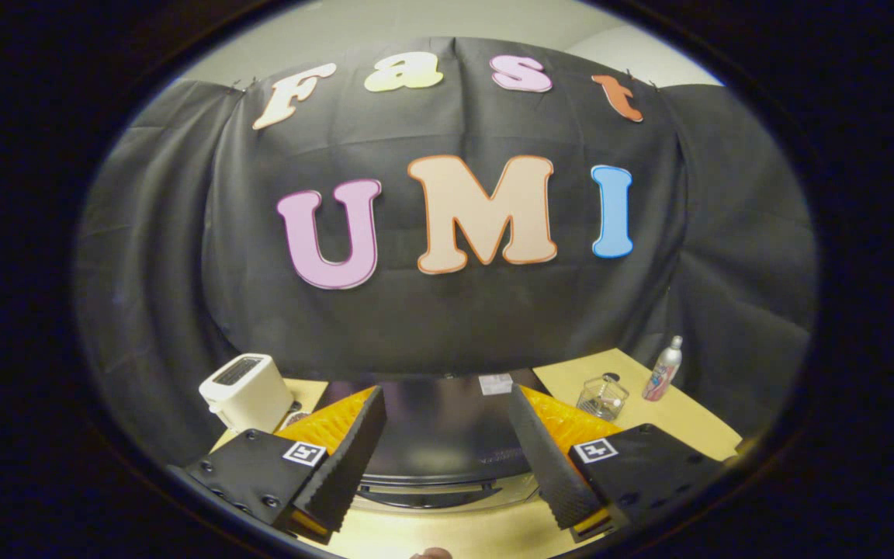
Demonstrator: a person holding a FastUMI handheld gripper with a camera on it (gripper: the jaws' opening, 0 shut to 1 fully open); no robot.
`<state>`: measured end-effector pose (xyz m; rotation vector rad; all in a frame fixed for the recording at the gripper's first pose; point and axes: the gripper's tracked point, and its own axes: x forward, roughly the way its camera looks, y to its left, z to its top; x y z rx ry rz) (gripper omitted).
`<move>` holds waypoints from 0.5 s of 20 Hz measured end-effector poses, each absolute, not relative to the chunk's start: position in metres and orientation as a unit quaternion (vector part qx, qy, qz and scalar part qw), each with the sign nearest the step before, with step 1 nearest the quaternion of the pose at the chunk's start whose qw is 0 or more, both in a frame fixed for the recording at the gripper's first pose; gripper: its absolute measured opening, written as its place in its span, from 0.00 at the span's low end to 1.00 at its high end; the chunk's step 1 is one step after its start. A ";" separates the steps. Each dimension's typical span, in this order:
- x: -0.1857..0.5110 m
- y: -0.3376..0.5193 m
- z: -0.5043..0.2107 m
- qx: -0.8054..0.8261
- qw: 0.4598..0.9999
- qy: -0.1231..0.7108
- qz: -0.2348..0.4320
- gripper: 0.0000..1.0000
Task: Open the toaster oven, put the food inside, and close the toaster oven door.
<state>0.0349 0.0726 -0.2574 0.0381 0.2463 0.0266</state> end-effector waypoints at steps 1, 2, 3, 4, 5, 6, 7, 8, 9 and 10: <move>0.037 0.074 -0.268 0.020 0.991 0.128 0.014 1.00; 0.038 0.077 -0.278 0.023 0.990 0.135 0.017 1.00; 0.039 0.079 -0.287 0.028 0.989 0.141 0.019 1.00; 0.040 0.080 -0.295 0.031 0.988 0.147 0.022 1.00; 0.040 0.080 -0.301 0.030 0.988 0.152 0.020 1.00; 0.041 0.078 -0.308 0.029 0.987 0.155 0.018 1.00; 0.040 0.077 -0.313 0.029 0.987 0.159 0.017 1.00; 0.039 0.078 -0.319 0.033 0.986 0.164 0.017 1.00; 0.038 0.077 -0.323 0.035 0.985 0.167 0.016 1.00; 0.038 0.075 -0.328 0.038 0.985 0.170 0.015 1.00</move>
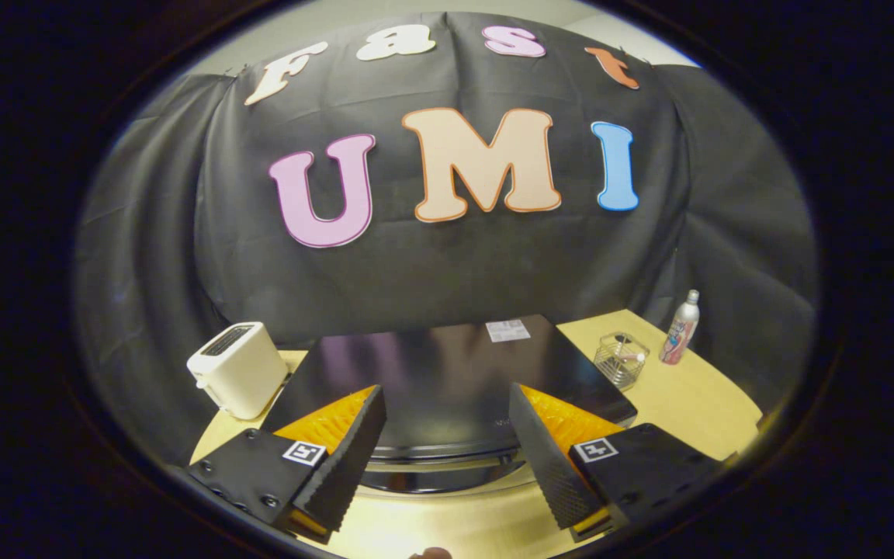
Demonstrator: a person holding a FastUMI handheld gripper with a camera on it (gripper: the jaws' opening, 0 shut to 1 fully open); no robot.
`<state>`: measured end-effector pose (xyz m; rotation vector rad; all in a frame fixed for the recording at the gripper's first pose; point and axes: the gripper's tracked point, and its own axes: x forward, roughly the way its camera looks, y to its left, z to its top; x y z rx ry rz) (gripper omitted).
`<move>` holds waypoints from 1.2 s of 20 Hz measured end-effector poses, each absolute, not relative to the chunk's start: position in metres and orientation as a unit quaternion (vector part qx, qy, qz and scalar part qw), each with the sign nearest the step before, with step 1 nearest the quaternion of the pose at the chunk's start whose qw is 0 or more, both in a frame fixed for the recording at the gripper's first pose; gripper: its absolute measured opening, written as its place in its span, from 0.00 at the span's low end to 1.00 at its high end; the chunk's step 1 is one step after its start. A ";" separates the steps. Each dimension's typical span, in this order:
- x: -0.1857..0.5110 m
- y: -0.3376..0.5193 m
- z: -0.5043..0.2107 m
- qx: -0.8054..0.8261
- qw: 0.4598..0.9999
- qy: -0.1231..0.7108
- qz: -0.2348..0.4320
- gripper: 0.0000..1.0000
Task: Open the toaster oven, put the food inside, and close the toaster oven door.
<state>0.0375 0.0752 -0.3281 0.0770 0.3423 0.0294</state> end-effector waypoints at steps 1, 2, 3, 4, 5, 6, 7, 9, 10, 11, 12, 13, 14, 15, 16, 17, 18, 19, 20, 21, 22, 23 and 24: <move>0.036 0.074 -0.334 0.040 0.983 0.177 0.015 1.00; 0.034 0.074 -0.342 0.040 0.982 0.184 0.016 1.00; 0.031 0.074 -0.349 0.039 0.981 0.192 0.017 1.00; 0.027 0.074 -0.358 0.037 0.979 0.201 0.019 1.00; 0.023 0.074 -0.358 0.030 0.980 0.196 0.021 1.00; 0.024 0.072 -0.358 0.020 0.982 0.189 0.019 1.00; 0.023 0.071 -0.361 0.020 0.982 0.188 0.024 1.00; 0.023 0.070 -0.363 0.030 0.983 0.180 0.026 0.99; 0.021 0.071 -0.361 0.029 0.984 0.174 0.027 0.99; 0.019 0.069 -0.362 0.023 0.984 0.177 0.025 1.00; 0.020 0.070 -0.365 0.017 0.983 0.178 0.028 1.00; 0.016 0.069 -0.363 0.015 0.984 0.177 0.026 1.00; 0.010 0.068 -0.364 0.015 0.983 0.179 0.026 1.00; 0.008 0.068 -0.364 0.016 0.983 0.180 0.026 1.00; 0.006 0.068 -0.365 0.014 0.983 0.182 0.026 1.00; 0.003 0.068 -0.364 0.013 0.983 0.183 0.027 1.00; 0.001 0.067 -0.365 0.012 0.982 0.184 0.027 1.00; -0.001 0.066 -0.365 0.014 0.982 0.185 0.027 1.00; -0.005 0.066 -0.366 0.014 0.982 0.187 0.027 1.00; -0.009 0.065 -0.366 0.013 0.982 0.189 0.028 1.00; -0.014 0.064 -0.368 0.012 0.981 0.191 0.028 1.00; -0.018 0.063 -0.369 0.011 0.981 0.192 0.028 1.00; -0.024 0.062 -0.370 0.012 0.981 0.193 0.028 1.00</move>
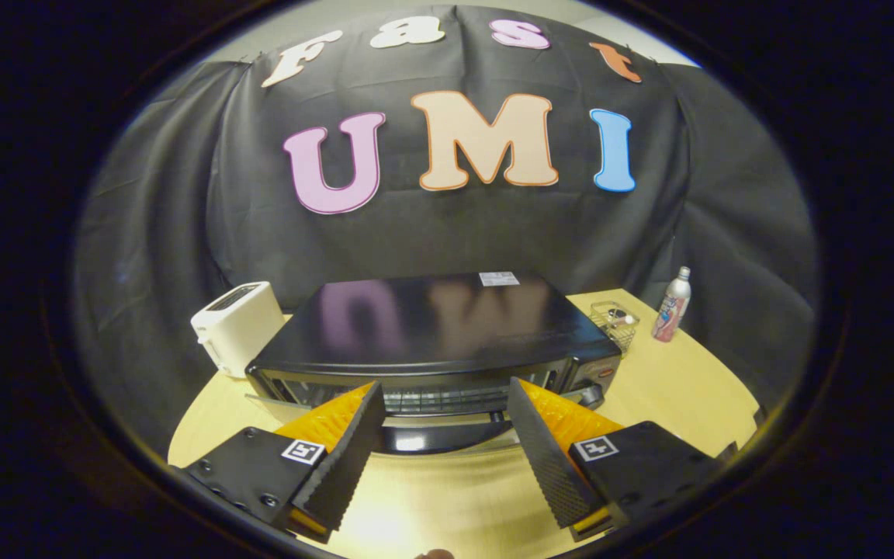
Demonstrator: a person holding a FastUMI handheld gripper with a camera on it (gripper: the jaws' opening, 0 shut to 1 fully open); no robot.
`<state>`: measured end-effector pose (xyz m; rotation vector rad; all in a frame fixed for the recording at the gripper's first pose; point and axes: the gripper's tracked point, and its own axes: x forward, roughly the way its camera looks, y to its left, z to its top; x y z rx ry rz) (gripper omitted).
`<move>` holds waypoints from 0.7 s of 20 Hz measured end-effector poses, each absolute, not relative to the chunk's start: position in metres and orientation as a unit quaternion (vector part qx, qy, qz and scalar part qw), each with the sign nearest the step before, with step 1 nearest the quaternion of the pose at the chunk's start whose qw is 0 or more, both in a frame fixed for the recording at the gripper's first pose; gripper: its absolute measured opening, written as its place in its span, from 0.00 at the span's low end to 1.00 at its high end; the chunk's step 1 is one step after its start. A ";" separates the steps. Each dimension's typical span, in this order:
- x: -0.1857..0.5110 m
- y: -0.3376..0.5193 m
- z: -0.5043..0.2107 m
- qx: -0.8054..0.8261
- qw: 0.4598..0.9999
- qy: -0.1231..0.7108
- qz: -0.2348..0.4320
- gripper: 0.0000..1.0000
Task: Open the toaster oven, put the food inside, and close the toaster oven door.
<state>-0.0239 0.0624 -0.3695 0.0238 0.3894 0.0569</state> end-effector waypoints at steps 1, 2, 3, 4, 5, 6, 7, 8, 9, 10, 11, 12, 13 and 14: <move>-0.029 0.061 -0.371 0.012 0.980 0.196 0.028 1.00; -0.034 0.060 -0.373 0.012 0.980 0.199 0.028 1.00; -0.039 0.060 -0.375 0.010 0.979 0.202 0.028 1.00; -0.047 0.058 -0.378 0.009 0.978 0.206 0.028 1.00; -0.054 0.057 -0.380 0.009 0.977 0.209 0.029 1.00; -0.060 0.056 -0.383 0.009 0.977 0.213 0.028 1.00; -0.066 0.054 -0.386 0.009 0.976 0.217 0.027 1.00; -0.072 0.053 -0.390 0.007 0.975 0.221 0.026 1.00; -0.077 0.052 -0.393 0.007 0.974 0.225 0.026 1.00; -0.082 0.051 -0.397 0.006 0.973 0.229 0.025 1.00; -0.086 0.050 -0.399 0.007 0.972 0.233 0.024 1.00; -0.090 0.049 -0.403 0.007 0.971 0.237 0.024 1.00; -0.093 0.049 -0.405 0.006 0.970 0.241 0.024 1.00; -0.097 0.048 -0.409 0.005 0.969 0.244 0.024 1.00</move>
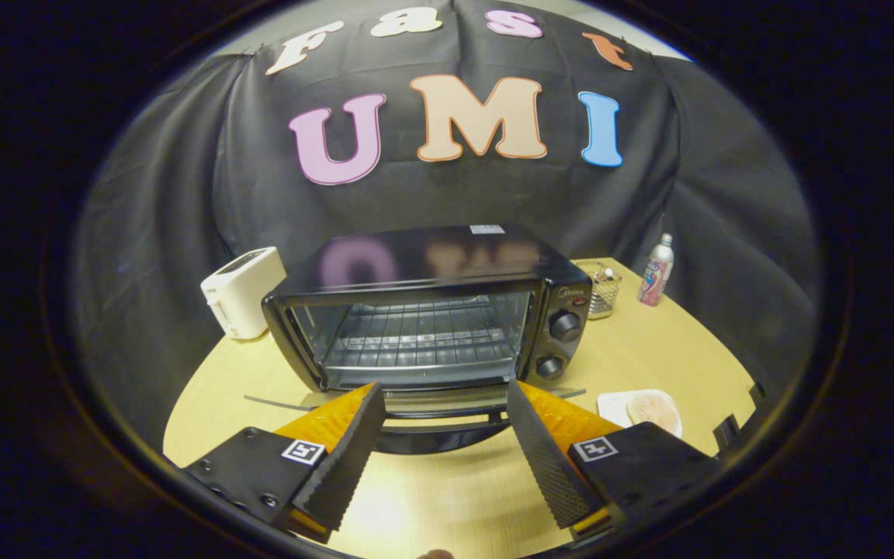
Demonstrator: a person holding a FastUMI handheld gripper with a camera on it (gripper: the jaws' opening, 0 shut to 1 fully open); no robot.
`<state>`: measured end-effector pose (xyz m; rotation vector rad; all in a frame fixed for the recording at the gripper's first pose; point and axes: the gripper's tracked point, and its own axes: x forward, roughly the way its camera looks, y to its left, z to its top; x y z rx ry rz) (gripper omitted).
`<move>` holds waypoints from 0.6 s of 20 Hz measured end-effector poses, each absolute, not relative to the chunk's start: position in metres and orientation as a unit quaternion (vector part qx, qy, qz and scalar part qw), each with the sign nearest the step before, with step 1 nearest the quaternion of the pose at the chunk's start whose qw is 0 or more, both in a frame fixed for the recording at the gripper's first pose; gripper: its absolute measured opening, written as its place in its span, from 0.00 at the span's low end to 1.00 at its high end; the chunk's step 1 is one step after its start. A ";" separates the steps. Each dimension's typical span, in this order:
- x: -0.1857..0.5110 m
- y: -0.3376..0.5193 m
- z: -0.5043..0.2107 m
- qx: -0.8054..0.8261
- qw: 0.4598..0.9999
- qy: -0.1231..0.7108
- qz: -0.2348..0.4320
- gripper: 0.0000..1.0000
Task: Open the toaster oven, put the food inside, and close the toaster oven door.
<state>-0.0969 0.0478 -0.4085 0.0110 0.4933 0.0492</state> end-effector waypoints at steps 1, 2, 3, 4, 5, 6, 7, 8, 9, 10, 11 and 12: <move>-0.100 0.047 -0.410 0.004 0.969 0.246 0.026 1.00; -0.098 0.048 -0.411 0.005 0.968 0.248 0.028 1.00; -0.098 0.048 -0.413 0.006 0.968 0.251 0.028 1.00; -0.101 0.048 -0.416 0.007 0.967 0.255 0.028 1.00; -0.102 0.048 -0.418 0.007 0.965 0.259 0.027 1.00; -0.104 0.047 -0.422 0.006 0.964 0.265 0.026 0.99; -0.105 0.047 -0.426 0.004 0.962 0.272 0.024 0.99; -0.108 0.047 -0.433 0.003 0.960 0.280 0.023 1.00; -0.111 0.046 -0.440 0.002 0.957 0.288 0.023 1.00; -0.117 0.043 -0.449 0.001 0.955 0.295 0.023 1.00; -0.124 0.040 -0.456 0.000 0.953 0.304 0.023 1.00; -0.130 0.041 -0.466 -0.003 0.949 0.314 0.023 1.00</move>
